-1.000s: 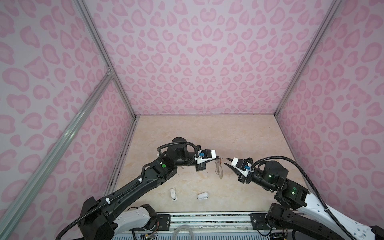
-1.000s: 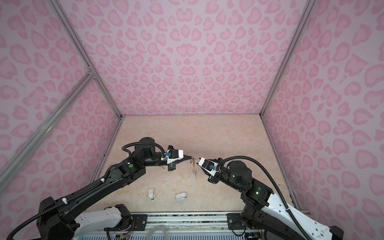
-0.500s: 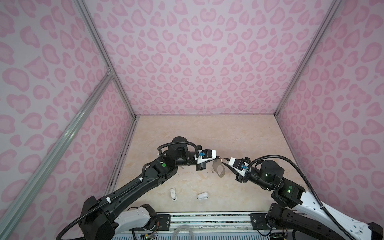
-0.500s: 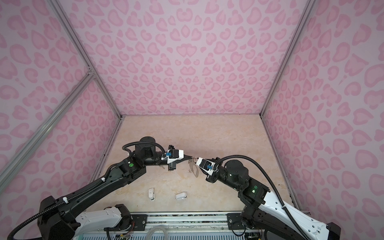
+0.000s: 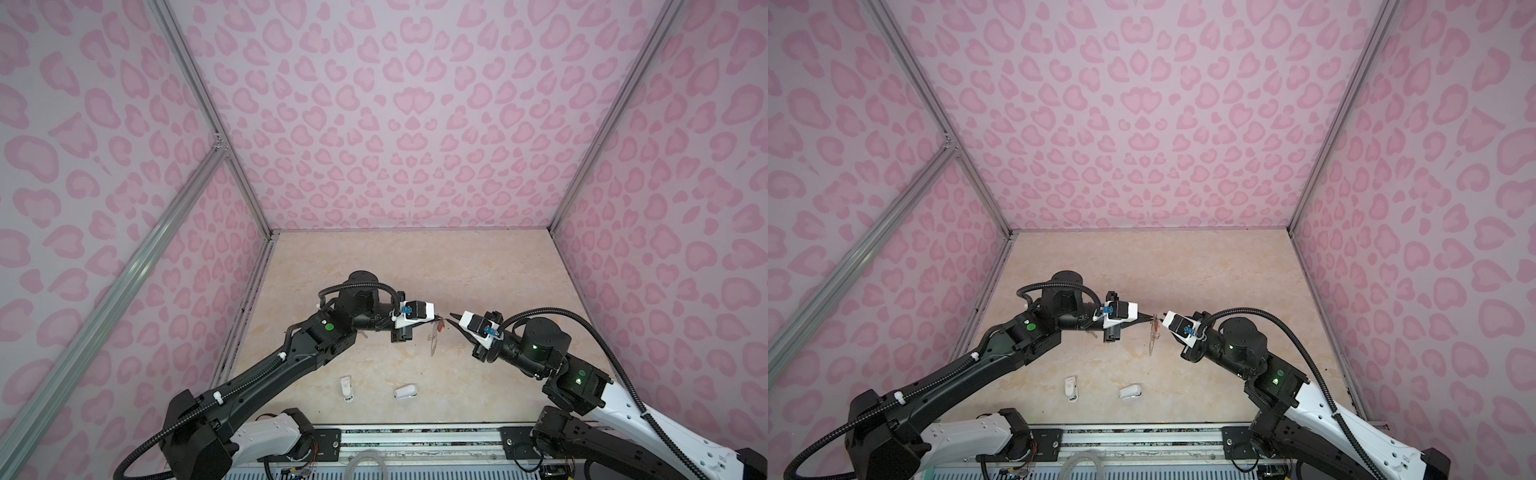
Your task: Put the keys on the keyring
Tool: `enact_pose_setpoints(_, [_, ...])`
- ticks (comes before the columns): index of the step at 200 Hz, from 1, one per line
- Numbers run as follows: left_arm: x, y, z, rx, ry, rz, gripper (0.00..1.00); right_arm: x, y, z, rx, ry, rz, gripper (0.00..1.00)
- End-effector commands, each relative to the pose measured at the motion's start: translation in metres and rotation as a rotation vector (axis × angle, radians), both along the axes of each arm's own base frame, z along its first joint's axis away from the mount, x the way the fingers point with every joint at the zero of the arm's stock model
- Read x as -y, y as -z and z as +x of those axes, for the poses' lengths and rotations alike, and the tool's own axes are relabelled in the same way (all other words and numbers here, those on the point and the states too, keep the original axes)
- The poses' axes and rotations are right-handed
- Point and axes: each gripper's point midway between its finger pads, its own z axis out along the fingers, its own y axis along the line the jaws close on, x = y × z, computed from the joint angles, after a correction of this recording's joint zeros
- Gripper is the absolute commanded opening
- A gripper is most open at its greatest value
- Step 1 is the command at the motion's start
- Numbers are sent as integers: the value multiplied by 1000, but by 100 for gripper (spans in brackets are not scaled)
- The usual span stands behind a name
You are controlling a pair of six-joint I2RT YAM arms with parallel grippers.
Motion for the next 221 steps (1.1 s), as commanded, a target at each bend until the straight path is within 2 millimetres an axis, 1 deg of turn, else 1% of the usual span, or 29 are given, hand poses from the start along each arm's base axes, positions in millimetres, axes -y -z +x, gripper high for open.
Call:
enact_pose_setpoints(1, [3, -11, -3, 26, 35, -24, 3, -2, 0, -3, -11, -29, 4, 15])
enact_pose_setpoints(39, [4, -13, -2, 27, 36, -24, 3, -7, 5, -9, -44, -79, -8, 18])
enact_pose_setpoints(78, [5, -12, 1, 28, 28, -19, 3, -4, 6, -10, -54, -79, -6, 22])
enact_pose_setpoints(110, [5, -13, 1, 33, 26, -20, 3, 4, 17, -6, -76, -43, -51, 22])
enact_pose_setpoints(134, [6, -13, 1, 31, 27, -20, 3, 4, 25, -6, -92, -44, -83, 22])
enact_pose_setpoints(161, [7, -12, 0, 25, 34, -17, 3, -1, 14, -9, -72, -73, -41, 22])
enact_pose_setpoints(192, [8, -10, 0, 24, 34, -14, 3, 0, 4, -9, -47, -71, -11, 21])
enact_pose_setpoints(221, [8, -10, -1, 26, 35, -14, 3, 0, 4, -11, -50, -80, -8, 20])
